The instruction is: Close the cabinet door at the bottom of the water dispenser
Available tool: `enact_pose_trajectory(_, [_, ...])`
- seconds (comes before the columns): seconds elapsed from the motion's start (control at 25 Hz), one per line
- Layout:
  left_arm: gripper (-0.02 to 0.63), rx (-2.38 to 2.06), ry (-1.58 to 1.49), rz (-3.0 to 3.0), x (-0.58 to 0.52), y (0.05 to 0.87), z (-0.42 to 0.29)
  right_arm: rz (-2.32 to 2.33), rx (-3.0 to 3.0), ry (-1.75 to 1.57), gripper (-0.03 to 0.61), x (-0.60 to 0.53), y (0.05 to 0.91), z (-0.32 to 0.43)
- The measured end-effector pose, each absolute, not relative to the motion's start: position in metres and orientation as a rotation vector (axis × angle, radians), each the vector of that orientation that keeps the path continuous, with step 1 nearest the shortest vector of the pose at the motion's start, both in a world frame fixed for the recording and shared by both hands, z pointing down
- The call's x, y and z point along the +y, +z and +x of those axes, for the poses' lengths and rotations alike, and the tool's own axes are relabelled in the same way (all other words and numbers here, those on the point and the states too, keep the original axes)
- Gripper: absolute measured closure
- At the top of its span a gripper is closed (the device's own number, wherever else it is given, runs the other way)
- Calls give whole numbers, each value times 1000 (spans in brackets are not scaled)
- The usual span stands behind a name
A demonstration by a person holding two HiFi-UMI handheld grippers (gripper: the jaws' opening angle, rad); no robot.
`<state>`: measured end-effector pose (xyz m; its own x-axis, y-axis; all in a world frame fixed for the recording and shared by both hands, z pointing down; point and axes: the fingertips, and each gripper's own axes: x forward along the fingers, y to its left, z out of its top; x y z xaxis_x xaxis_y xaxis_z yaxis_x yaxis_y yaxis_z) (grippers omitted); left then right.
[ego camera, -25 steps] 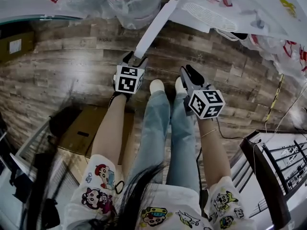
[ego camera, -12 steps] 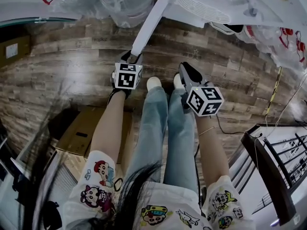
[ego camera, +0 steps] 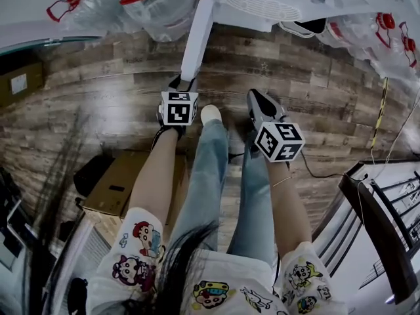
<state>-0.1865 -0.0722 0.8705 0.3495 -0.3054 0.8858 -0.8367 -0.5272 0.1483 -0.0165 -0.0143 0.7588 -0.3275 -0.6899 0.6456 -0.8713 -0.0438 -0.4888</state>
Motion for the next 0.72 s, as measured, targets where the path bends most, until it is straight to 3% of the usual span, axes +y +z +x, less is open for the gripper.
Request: enact_pose_trajectory(0.72, [434,-1143,1162,1830,-40,873,-103,1835,-1977,1394,569,4,769,77])
